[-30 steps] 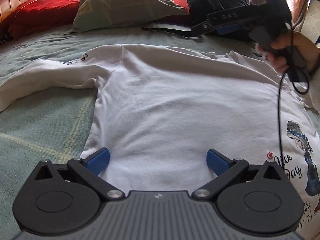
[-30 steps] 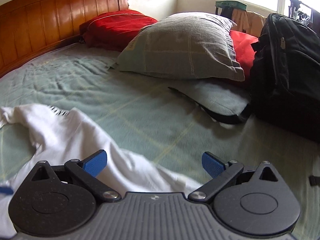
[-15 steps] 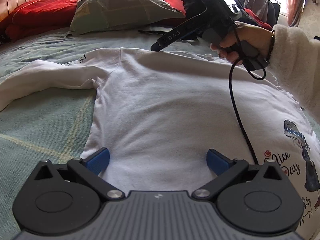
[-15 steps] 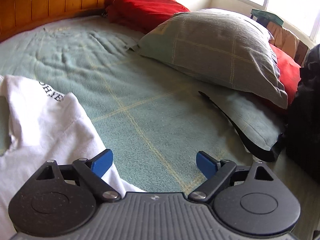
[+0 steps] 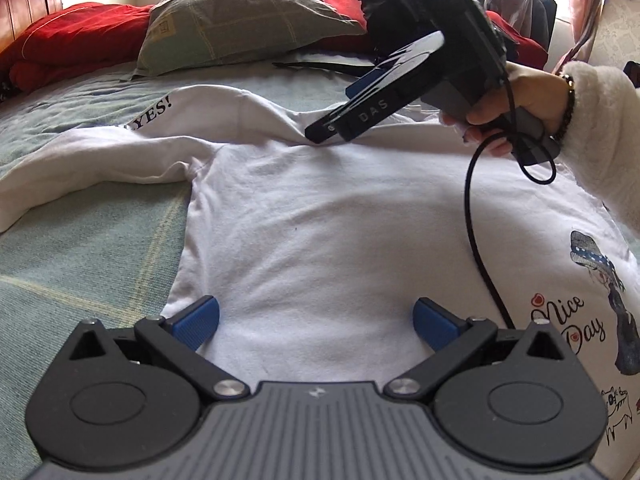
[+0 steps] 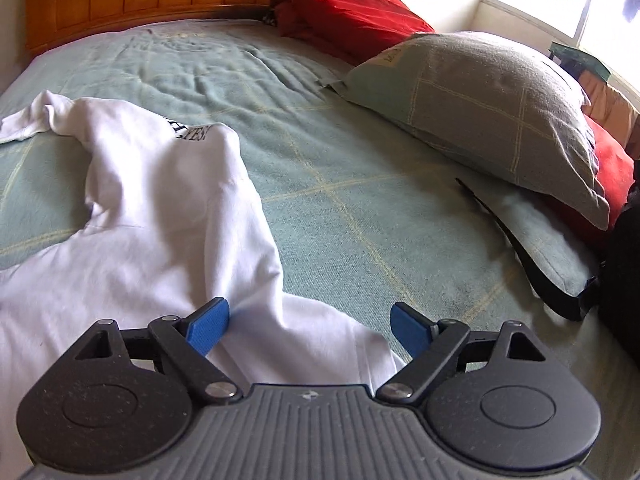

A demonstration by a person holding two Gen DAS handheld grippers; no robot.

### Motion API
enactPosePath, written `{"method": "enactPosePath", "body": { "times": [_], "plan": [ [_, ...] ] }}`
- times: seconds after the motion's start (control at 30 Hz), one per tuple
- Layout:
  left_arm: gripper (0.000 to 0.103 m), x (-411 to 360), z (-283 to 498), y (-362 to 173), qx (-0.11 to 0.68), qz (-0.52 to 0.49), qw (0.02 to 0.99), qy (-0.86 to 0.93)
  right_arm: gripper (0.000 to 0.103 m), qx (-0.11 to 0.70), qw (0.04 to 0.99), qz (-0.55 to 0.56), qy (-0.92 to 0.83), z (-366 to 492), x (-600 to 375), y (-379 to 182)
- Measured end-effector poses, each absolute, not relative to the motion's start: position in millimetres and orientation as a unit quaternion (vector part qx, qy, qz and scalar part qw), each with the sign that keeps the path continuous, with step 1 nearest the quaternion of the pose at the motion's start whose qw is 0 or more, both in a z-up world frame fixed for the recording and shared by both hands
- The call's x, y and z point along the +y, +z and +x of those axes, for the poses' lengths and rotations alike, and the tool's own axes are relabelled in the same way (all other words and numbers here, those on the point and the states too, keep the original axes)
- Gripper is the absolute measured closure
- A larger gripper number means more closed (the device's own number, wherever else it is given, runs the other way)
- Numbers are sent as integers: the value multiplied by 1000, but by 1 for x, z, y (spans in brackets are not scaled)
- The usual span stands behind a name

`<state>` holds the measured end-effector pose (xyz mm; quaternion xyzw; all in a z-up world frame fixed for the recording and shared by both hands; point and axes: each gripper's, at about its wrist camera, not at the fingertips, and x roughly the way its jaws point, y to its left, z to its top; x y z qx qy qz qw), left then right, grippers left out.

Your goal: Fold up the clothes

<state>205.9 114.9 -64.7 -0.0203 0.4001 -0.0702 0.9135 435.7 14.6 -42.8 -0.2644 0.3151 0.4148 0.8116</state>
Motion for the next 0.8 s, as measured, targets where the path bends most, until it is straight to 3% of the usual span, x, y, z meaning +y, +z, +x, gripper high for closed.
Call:
{"method": "enactPosePath", "body": {
  "times": [0.23, 0.4, 0.8],
  "plan": [
    [1, 115, 206, -66, 398, -22, 914, -71, 11, 317, 846, -186, 386, 471, -16, -9],
    [1, 115, 206, -67, 396, -22, 915, -70, 11, 424, 840, -133, 311, 523, -36, -24],
    [1, 115, 205, -69, 390, -21, 918, -70, 11, 481, 794, -93, 359, 483, -56, -36]
  ]
}}
